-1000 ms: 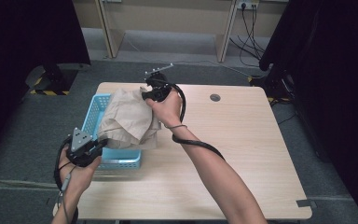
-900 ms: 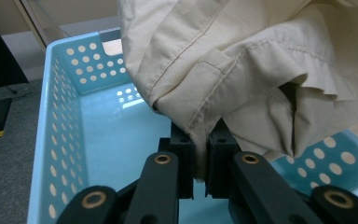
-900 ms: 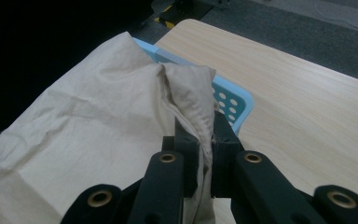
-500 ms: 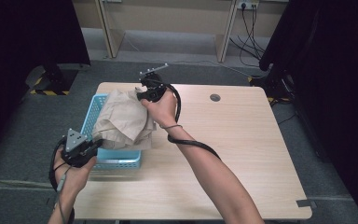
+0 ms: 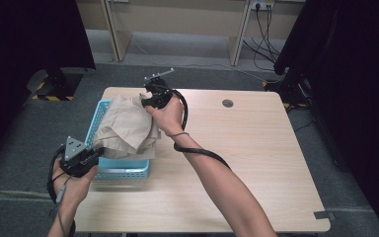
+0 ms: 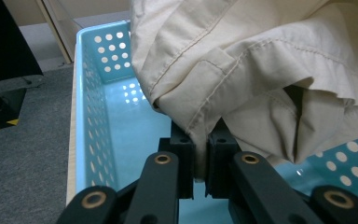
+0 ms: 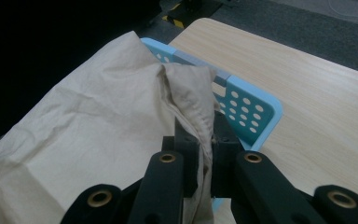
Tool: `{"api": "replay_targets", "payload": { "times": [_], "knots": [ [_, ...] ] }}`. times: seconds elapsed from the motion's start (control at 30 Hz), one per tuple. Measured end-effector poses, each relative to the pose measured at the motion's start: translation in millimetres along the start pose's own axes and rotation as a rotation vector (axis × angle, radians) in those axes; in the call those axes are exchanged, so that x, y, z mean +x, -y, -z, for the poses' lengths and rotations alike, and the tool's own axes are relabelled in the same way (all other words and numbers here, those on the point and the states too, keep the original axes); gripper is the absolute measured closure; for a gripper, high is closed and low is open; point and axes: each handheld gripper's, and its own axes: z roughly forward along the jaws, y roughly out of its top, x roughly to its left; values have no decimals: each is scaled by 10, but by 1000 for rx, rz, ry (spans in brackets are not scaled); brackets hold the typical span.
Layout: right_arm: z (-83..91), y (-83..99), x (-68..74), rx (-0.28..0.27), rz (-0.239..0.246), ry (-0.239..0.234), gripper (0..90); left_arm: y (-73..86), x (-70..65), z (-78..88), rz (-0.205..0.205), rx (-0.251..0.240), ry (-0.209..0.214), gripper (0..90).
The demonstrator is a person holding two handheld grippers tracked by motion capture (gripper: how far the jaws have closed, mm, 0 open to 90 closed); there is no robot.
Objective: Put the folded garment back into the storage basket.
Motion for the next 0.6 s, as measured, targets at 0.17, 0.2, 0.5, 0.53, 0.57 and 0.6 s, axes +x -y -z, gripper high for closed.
{"api": "replay_targets", "payload": {
  "times": [0.17,0.2,0.5,0.53,0.57,0.6],
  "knots": [
    [-29,0,25,2,0,-3,850,20,34,2,5,2,-9,847],
    [-35,1,30,3,0,-3,850,24,40,3,6,3,-10,847],
    [-99,24,54,11,0,-4,850,51,84,1,7,13,-20,847],
    [-105,25,56,11,-1,-4,850,55,89,1,8,14,-21,847],
    [-111,26,59,11,-3,-5,850,60,93,0,9,14,-23,847],
    [-118,28,62,12,-1,-6,850,63,99,0,9,16,-23,847]
  ]
}}
